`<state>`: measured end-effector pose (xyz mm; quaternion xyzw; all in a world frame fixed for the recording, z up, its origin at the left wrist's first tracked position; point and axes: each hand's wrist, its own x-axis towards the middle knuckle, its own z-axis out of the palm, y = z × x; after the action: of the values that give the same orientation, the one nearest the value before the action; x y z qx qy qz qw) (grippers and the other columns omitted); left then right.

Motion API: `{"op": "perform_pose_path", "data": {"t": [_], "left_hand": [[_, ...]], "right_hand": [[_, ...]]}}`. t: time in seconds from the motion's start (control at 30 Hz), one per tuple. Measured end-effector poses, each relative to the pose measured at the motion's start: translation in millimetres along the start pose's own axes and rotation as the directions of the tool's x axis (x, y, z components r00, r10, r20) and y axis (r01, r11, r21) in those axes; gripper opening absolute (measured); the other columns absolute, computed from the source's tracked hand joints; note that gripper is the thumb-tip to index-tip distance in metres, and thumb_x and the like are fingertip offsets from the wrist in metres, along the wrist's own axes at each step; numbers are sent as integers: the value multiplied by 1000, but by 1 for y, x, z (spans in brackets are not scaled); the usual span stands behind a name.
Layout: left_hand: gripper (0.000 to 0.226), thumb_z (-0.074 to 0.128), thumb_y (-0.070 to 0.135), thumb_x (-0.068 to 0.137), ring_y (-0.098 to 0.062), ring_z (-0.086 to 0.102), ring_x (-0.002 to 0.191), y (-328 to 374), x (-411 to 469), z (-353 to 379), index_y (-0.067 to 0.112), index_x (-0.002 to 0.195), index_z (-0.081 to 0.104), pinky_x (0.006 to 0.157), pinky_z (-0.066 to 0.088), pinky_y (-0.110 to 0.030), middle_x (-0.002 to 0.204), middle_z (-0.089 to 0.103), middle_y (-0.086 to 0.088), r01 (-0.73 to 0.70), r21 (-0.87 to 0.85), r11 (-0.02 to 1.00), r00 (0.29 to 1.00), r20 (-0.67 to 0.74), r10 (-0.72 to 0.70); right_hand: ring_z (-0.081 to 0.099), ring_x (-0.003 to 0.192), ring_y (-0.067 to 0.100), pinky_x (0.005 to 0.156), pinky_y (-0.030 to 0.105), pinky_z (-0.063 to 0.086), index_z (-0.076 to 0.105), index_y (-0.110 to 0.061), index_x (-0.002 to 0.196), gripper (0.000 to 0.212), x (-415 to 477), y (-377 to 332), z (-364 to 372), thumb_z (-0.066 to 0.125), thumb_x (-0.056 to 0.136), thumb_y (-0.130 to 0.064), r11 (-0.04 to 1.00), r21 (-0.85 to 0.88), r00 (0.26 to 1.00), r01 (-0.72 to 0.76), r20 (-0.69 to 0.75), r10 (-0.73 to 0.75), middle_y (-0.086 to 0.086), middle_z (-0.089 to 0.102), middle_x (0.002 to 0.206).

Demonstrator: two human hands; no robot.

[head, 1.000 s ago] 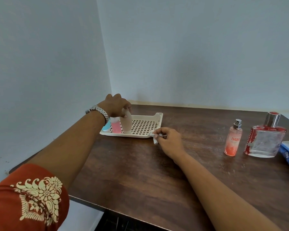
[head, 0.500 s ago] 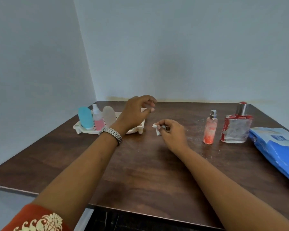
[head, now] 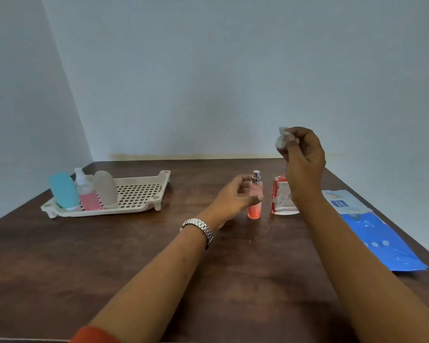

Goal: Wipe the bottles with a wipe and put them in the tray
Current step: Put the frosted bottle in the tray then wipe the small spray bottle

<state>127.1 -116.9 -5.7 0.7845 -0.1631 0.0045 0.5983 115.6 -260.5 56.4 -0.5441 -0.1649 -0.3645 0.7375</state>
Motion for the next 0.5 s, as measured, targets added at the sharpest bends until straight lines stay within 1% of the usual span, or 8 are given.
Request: {"op": "perform_pose_path", "data": {"t": [0.07,0.1,0.17,0.27,0.3,0.37,0.43,0.5], "left_hand": [[44,72,13,83,-22,58,115,0,2,6,19,123,53,100,48,-34,124,60,-8,-5,-28,1000,1000,-22,4],[40,71,11,84,-23,59,113,-1,3,8,17,120,54,99,49,-35,121,62,-9,-14,-33,999,999,-42,12],[34,68,9,86,-23,61,111,-2,3,7,12,118,56,97,51,-33,118,65,-9,-49,-35,998,995,-89,45],[37,61,14,91,-18,61,110,3,-1,-11,9,126,51,90,52,-27,120,65,-6,-50,-121,991,993,-110,37],[38,60,17,92,-19,60,111,4,-2,-22,10,128,49,90,51,-29,120,65,-5,-34,-155,987,995,-100,19],[38,62,22,91,-21,59,113,4,-5,-43,14,125,48,97,43,-39,118,68,0,2,-201,980,997,-71,-16],[32,60,24,90,-20,60,111,1,-10,-56,15,119,50,105,36,-48,111,71,3,32,-269,963,999,-29,-42],[21,50,18,96,-21,60,107,-7,-16,-62,13,116,51,108,33,-53,109,71,0,67,-356,932,998,4,-70]], "right_hand": [[59,83,15,84,32,52,63,-13,91,15,1,6,-1,51,92,-3,999,-5,998,-44,35,45,8,66,95],[61,87,14,85,33,52,63,-15,91,15,0,9,-1,53,91,-4,998,-38,997,-48,58,50,7,68,99],[63,88,14,85,36,52,63,-21,88,17,-2,18,1,57,89,-4,990,-134,992,-42,109,56,2,69,99],[63,88,14,82,33,53,61,-20,89,19,-5,28,10,59,87,-1,979,-194,980,-59,177,94,-1,68,95],[63,91,14,82,30,54,61,-19,92,19,-5,29,15,59,87,-1,975,-215,974,-60,203,105,-1,67,97],[63,97,13,83,27,53,61,-17,100,22,-6,32,26,58,87,0,968,-239,952,-72,274,138,-1,66,102],[63,95,13,85,29,53,63,-19,100,23,-9,37,33,57,87,-1,965,-246,929,-91,327,171,-2,67,101],[63,92,13,84,32,53,67,-24,97,21,-18,45,36,59,88,-7,953,-294,917,-78,354,184,-4,69,99]]}}
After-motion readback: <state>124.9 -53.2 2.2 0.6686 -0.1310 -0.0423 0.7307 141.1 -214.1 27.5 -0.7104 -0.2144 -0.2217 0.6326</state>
